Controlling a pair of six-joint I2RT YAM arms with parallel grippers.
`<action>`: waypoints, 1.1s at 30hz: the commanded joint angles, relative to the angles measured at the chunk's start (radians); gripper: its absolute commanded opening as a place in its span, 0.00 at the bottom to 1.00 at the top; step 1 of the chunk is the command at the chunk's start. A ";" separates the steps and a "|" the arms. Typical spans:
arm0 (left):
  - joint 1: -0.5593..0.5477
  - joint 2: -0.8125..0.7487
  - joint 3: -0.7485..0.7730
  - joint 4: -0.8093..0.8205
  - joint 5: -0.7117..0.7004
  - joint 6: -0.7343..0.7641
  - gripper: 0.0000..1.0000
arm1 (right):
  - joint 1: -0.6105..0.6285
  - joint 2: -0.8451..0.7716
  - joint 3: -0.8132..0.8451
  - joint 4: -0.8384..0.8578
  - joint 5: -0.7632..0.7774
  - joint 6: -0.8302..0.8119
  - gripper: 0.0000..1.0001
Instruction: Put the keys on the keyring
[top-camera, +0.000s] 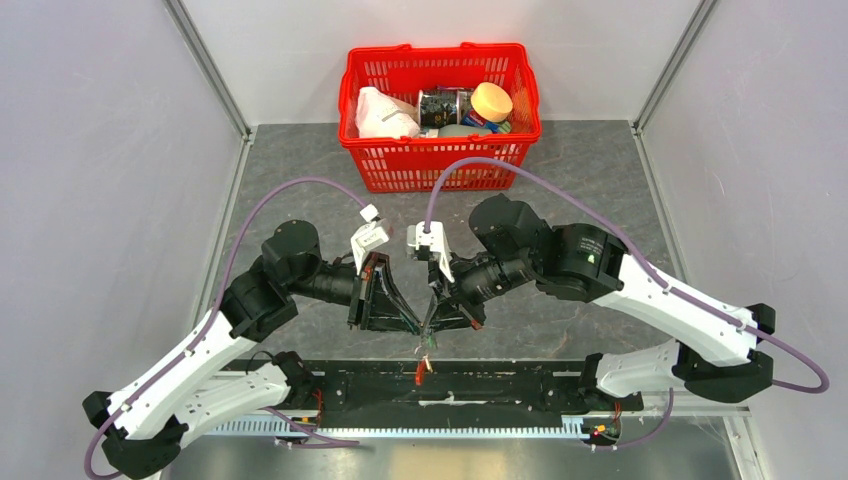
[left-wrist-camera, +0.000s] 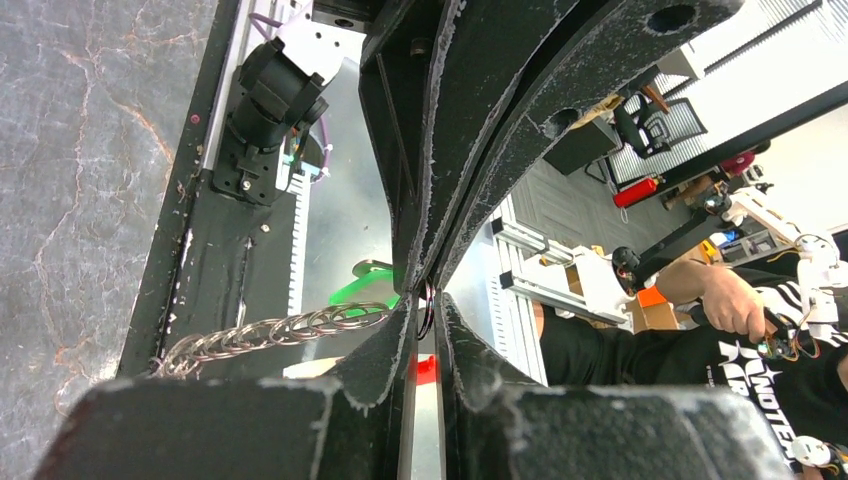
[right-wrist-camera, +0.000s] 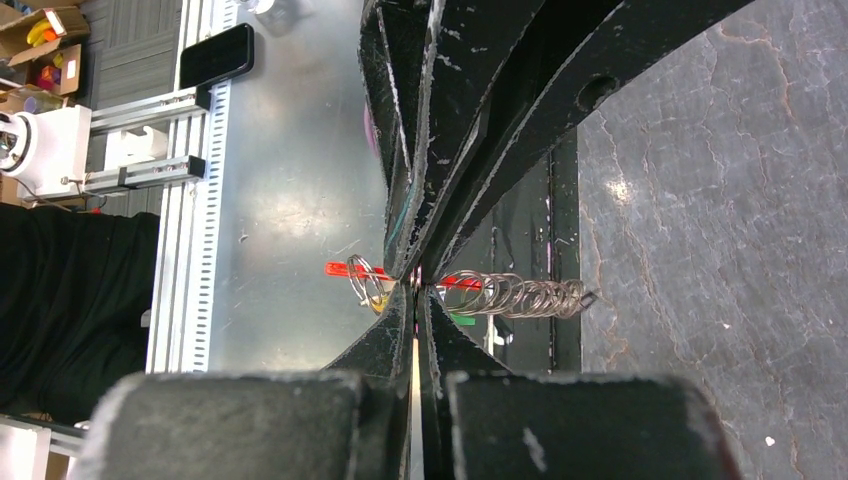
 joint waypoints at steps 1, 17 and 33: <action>-0.002 -0.006 0.038 -0.001 0.028 0.037 0.15 | -0.001 0.007 -0.003 0.032 -0.022 0.007 0.00; -0.002 0.000 0.045 -0.001 0.008 0.066 0.02 | -0.001 0.016 -0.016 0.037 -0.046 0.004 0.00; -0.002 -0.090 -0.024 0.160 -0.028 0.041 0.02 | -0.001 -0.106 -0.024 0.105 -0.026 0.025 0.47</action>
